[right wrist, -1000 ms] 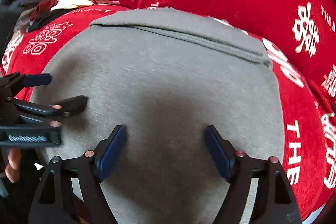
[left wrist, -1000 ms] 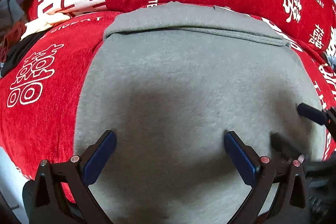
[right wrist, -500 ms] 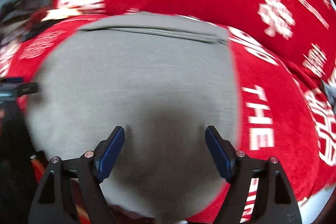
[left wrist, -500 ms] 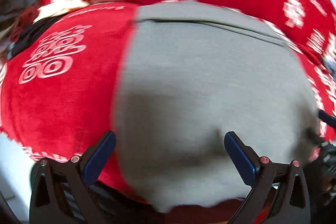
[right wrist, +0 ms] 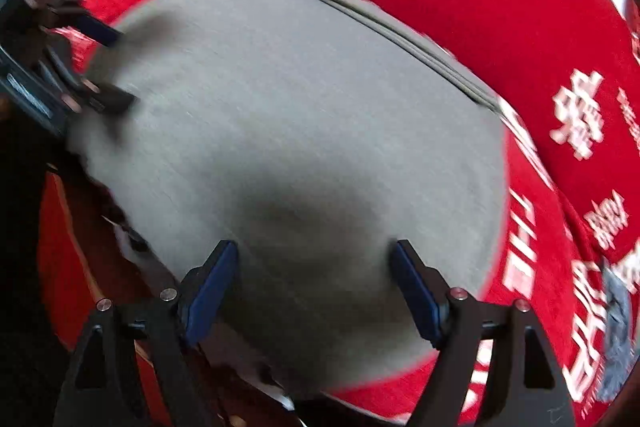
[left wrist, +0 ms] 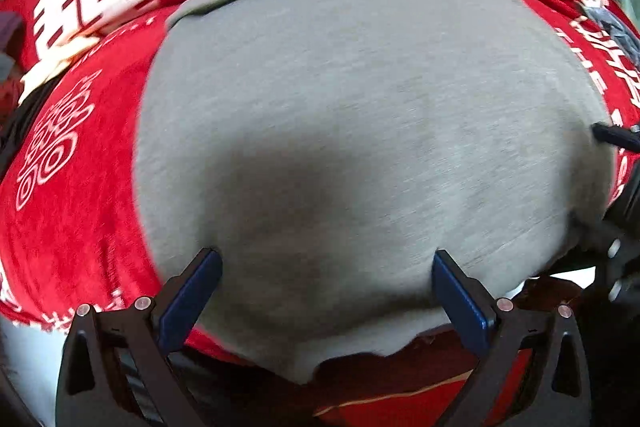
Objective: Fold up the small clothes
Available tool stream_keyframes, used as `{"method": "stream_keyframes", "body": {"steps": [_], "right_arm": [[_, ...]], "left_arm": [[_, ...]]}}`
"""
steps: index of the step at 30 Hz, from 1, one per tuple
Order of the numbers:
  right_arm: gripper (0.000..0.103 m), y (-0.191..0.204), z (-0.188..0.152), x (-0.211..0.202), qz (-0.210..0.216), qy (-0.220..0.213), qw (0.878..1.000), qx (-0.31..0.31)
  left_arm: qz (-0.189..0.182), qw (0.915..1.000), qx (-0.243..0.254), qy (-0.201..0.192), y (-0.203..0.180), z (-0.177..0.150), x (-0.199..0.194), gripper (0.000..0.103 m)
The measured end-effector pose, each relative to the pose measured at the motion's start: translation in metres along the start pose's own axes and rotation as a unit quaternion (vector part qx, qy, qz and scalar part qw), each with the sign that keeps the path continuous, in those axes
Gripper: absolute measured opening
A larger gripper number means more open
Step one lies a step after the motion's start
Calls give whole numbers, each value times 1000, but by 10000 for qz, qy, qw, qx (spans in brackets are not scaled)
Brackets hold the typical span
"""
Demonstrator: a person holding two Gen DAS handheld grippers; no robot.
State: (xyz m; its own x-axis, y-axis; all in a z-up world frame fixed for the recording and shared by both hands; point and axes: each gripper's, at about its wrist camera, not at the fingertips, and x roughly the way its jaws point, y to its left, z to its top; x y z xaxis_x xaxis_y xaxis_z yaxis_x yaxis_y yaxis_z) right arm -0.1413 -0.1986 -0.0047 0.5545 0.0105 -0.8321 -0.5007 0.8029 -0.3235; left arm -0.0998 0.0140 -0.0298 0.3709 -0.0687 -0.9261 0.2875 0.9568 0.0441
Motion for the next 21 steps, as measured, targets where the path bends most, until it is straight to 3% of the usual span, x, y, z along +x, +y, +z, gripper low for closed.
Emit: {"method": "stream_keyframes", "body": {"steps": [5, 7, 10, 12, 15, 17, 21], "right_arm": [[82, -49, -3, -12, 180, -63, 9948, 1005], [82, -62, 10, -13, 314, -213, 9891, 1421], [82, -66, 40, -5, 456, -347, 9829, 1753], [82, -58, 64, 7, 566, -435, 9800, 1857], [82, -44, 82, 38, 616, -250, 9829, 1717], [83, -39, 80, 40, 533, -384, 9847, 1613], [83, -54, 65, 35, 573, -376, 9844, 1618]], "left_arm": [[-127, 9983, -565, -35, 33, 1, -10, 103], [29, 9978, -616, -223, 29, 14, -15, 103], [-27, 9974, -584, -423, 17, 41, -21, 103], [-69, 9961, -719, -513, 12, 59, -16, 103], [126, 9952, -920, -298, 14, 75, 8, 103], [-41, 9935, -1086, -325, 26, 76, 16, 103], [146, 9935, -1093, -275, 43, 73, 12, 103]]}}
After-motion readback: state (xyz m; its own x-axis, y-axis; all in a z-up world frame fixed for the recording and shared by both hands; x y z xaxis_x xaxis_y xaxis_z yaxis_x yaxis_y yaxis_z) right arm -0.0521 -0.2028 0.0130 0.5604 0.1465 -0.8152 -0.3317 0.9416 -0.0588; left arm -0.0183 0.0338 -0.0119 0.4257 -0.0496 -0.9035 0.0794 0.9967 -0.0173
